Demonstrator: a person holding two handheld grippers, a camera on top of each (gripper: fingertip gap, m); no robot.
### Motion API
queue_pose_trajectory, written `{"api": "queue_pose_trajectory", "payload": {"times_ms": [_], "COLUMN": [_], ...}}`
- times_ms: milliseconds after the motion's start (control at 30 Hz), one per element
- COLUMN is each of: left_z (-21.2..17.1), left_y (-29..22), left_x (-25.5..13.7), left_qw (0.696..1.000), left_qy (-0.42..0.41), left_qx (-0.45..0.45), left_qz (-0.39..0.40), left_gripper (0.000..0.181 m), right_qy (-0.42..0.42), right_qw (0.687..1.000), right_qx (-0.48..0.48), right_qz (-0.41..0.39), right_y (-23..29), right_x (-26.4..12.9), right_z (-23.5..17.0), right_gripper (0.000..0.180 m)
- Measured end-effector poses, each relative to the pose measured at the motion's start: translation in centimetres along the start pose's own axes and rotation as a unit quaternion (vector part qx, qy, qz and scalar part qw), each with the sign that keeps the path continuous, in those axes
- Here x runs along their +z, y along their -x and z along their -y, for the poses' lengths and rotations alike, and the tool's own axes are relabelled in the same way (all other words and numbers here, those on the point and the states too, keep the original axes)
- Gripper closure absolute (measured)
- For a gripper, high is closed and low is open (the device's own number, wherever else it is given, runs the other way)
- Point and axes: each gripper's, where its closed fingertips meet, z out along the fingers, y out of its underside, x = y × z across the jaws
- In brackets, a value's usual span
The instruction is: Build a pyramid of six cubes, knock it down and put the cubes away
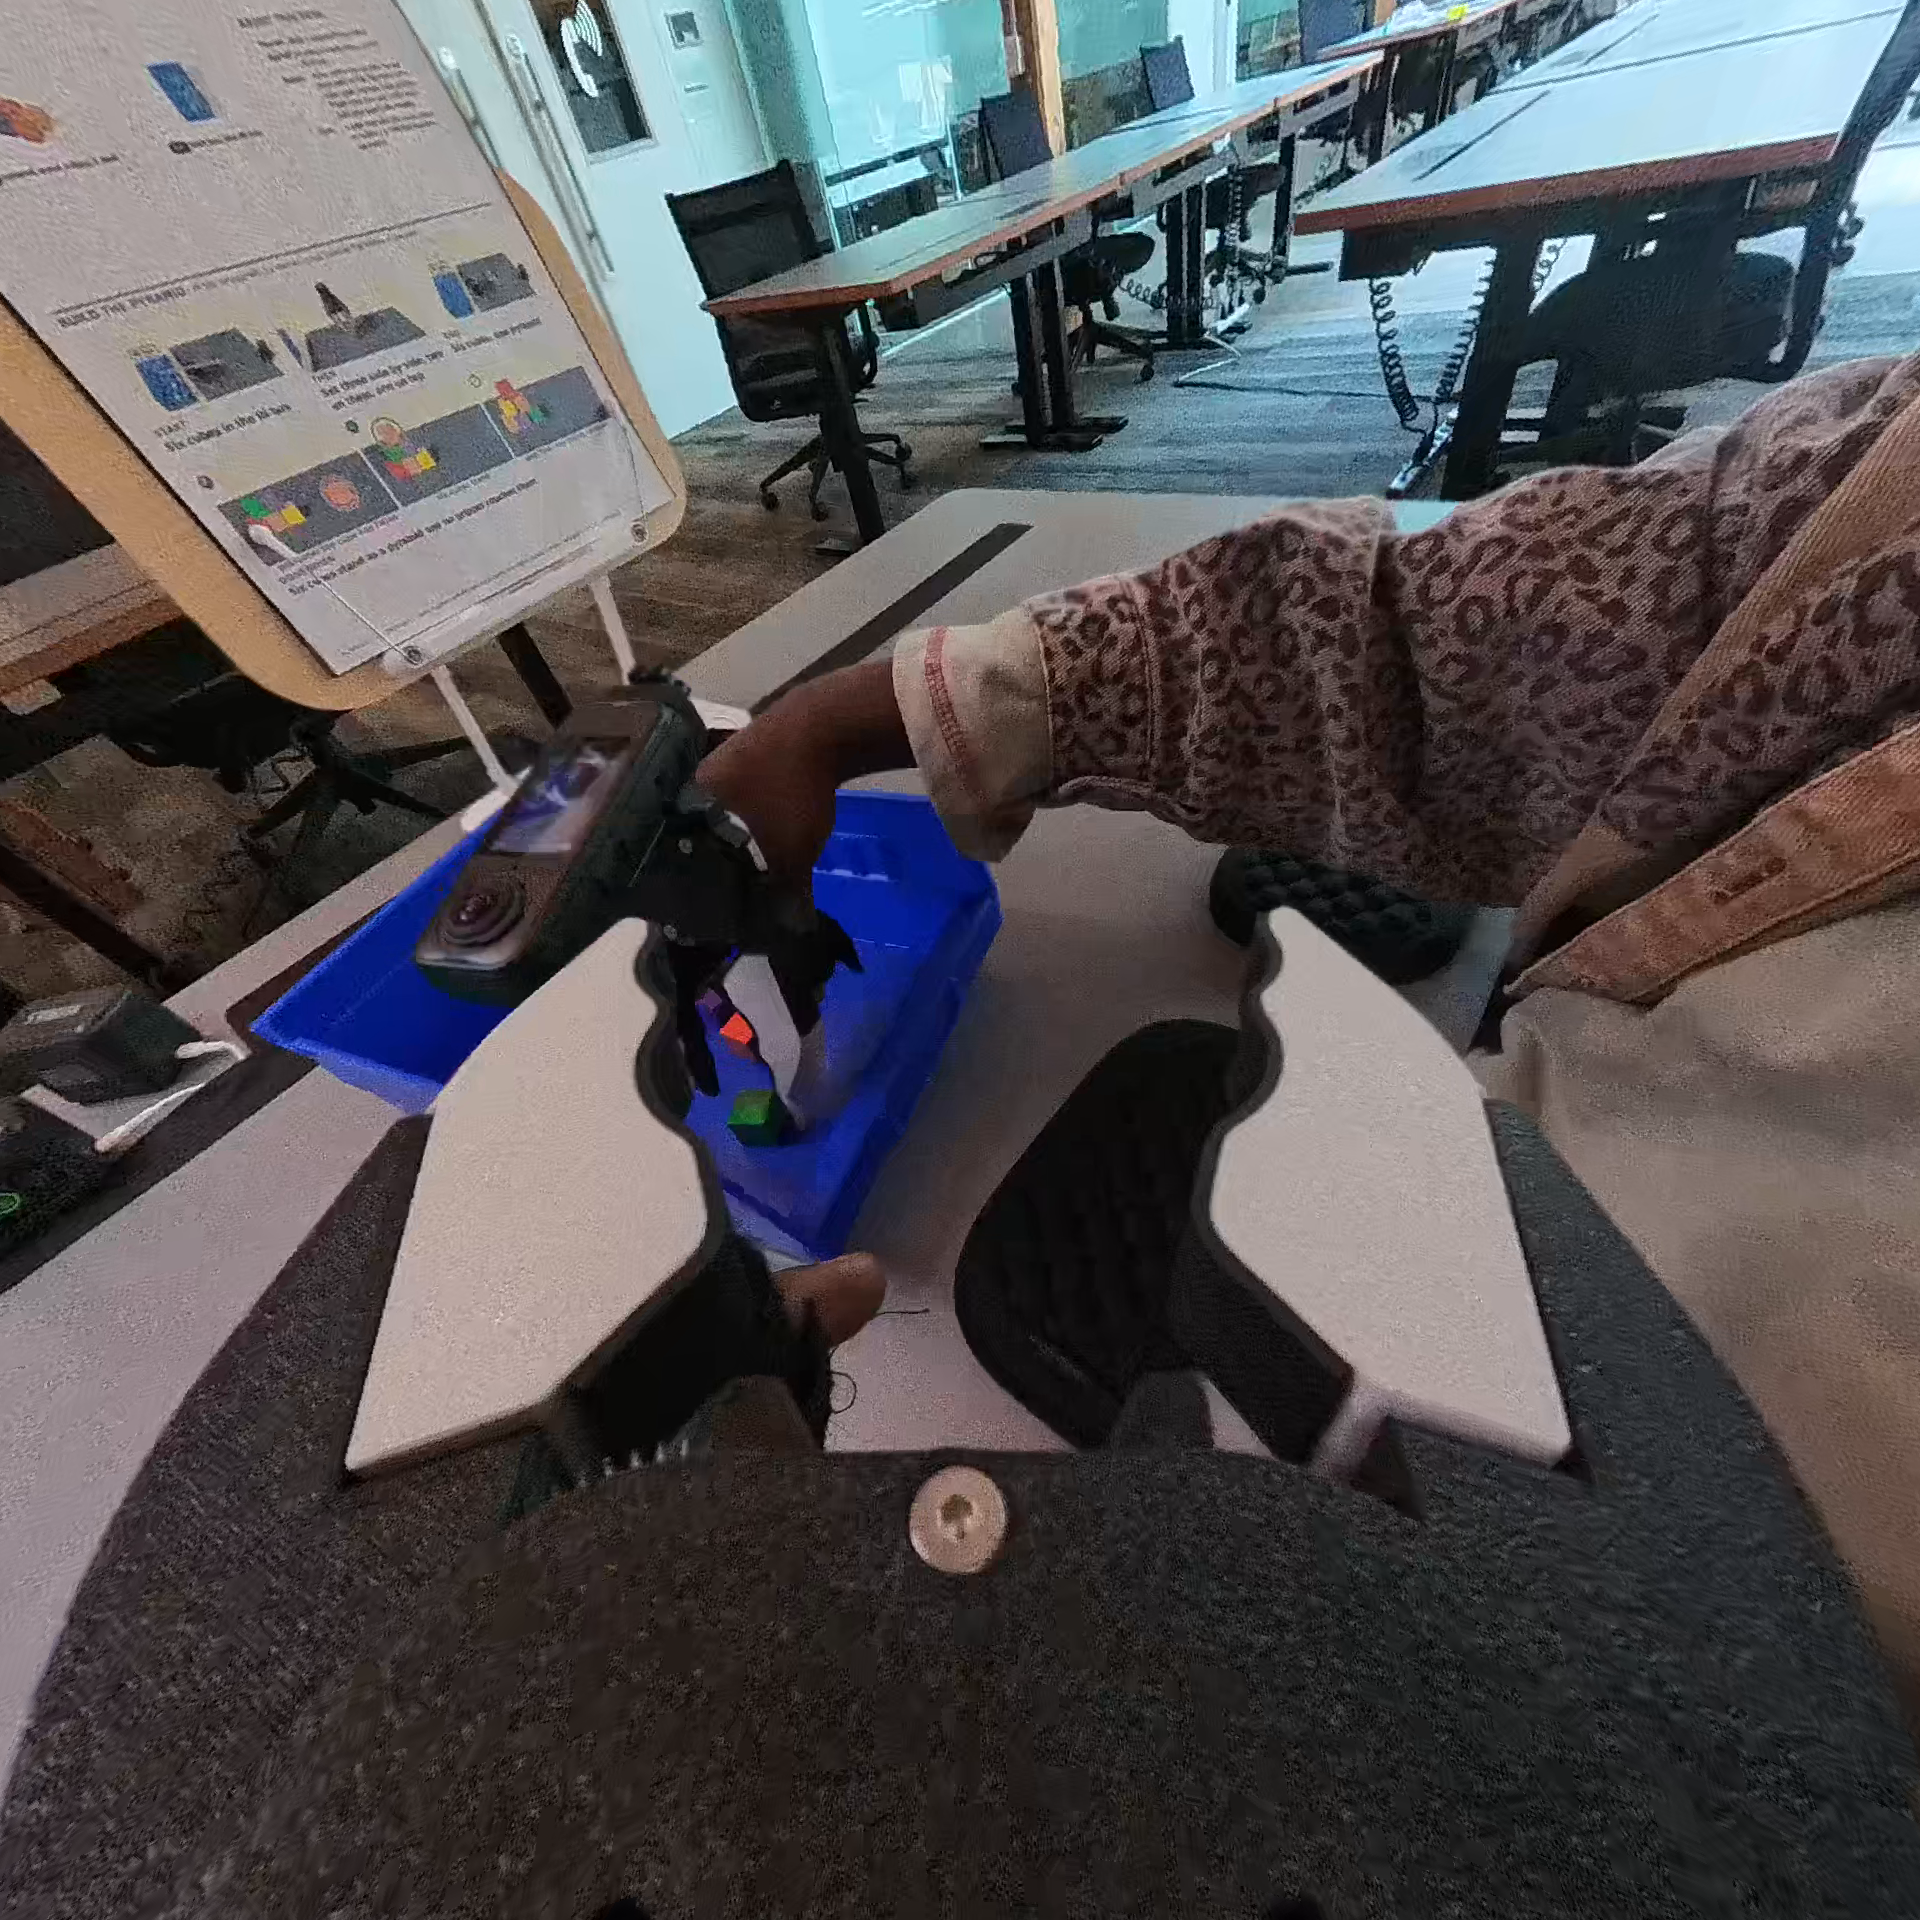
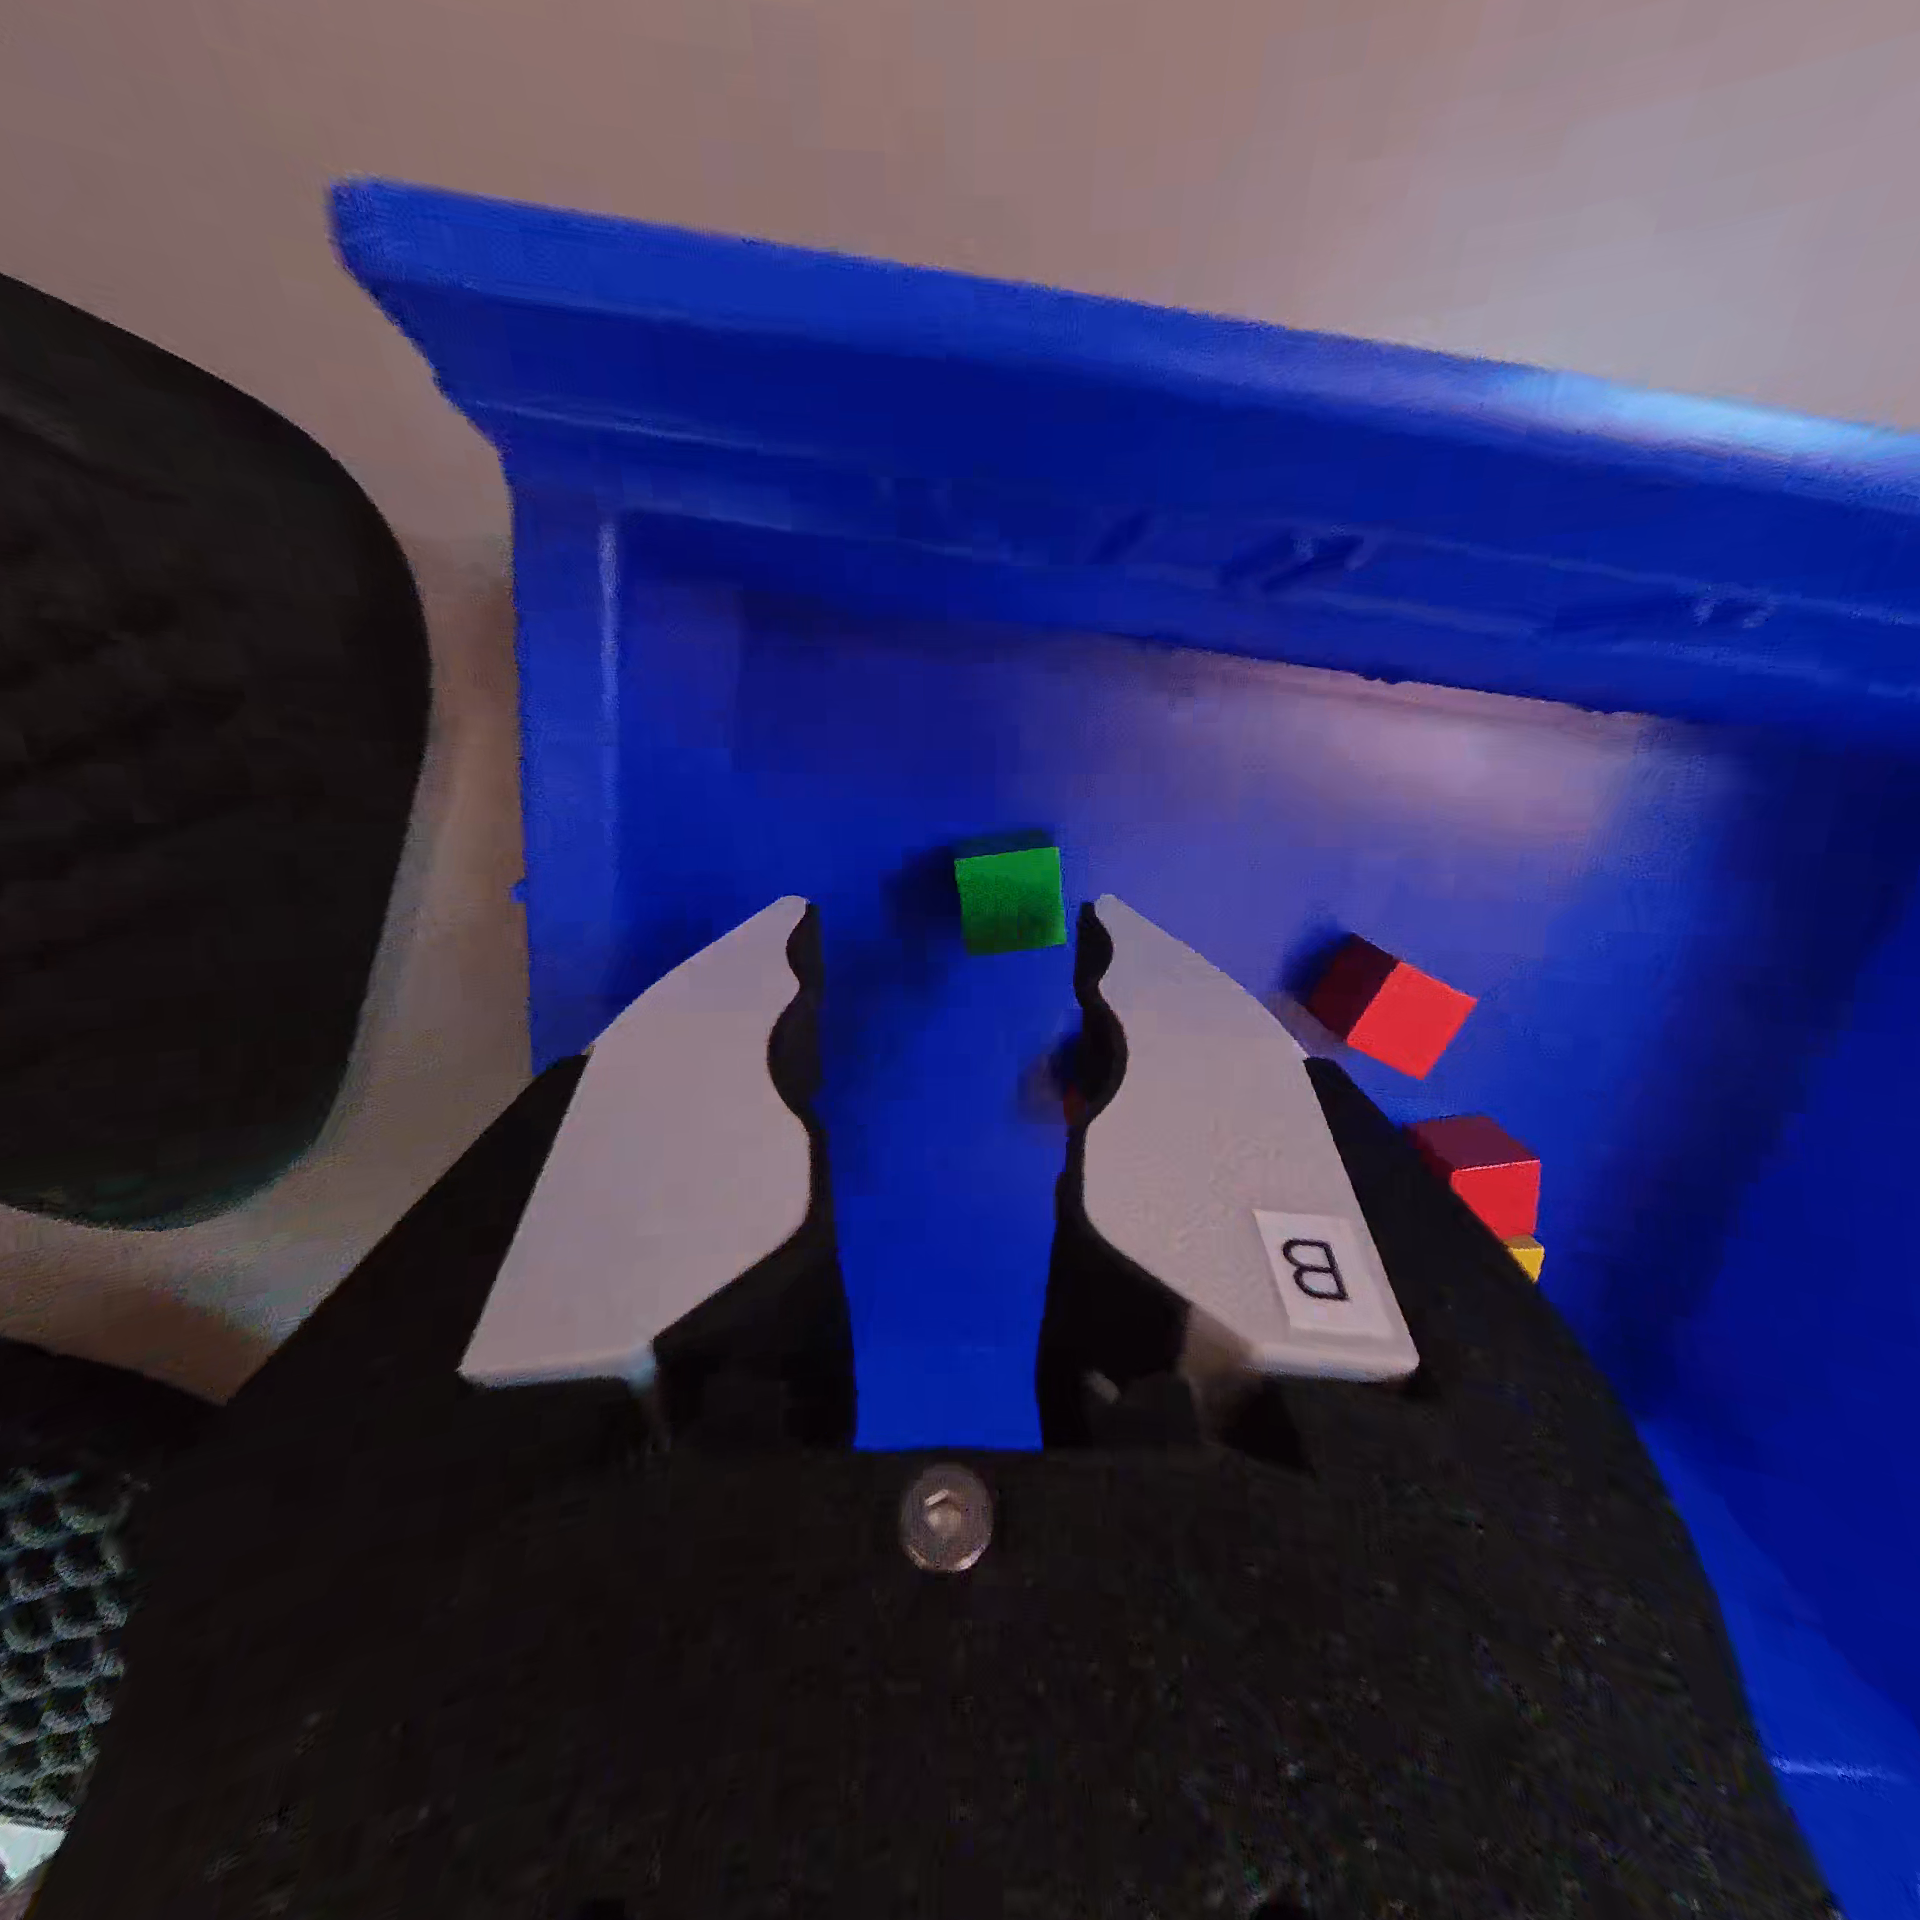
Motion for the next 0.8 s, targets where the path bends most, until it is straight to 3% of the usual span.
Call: {"api": "queue_pose_trajectory", "payload": {"times_ms": [133, 233, 333, 567, 700, 800], "left_z": [-0.1, 0.2, 0.1, 0.1, 0.3, 0.5], "left_y": [0.6, 0.4, 0.2, -0.1, 0.4, 0.7], "left_x": [-0.4, -0.4, -0.3, 0.0, -0.2, -0.4], "left_qw": [1.000, 1.000, 1.000, 1.000, 1.000, 0.999], "left_qy": [-0.004, -0.015, -0.016, -0.018, -0.026, -0.033], "left_qx": [-0.002, 0.002, 0.002, 0.002, -0.003, -0.008], "left_qz": [0.006, -0.001, -0.011, -0.020, -0.011, -0.001], "left_gripper": [0.080, 0.082, 0.081, 0.095, 0.087, 0.085], "right_qy": [0.002, 0.014, 0.011, -0.076, -0.076, -0.044], "right_qw": [1.000, 1.000, 1.000, 0.993, 0.991, 0.987], "right_qx": [-0.006, -0.015, -0.002, 0.052, 0.078, 0.116], "right_qz": [-0.012, -0.014, -0.013, -0.073, -0.083, -0.100], "right_y": [-1.1, -1.2, -1.0, 2.9, 7.7, 10.3], "right_x": [1.0, 1.5, 1.2, -8.0, -12.6, -13.6], "right_z": [-0.1, -0.6, -0.8, -0.5, -4.4, -8.9], "right_gripper": [0.137, 0.159, 0.159, 0.159, 0.159, 0.159]}}
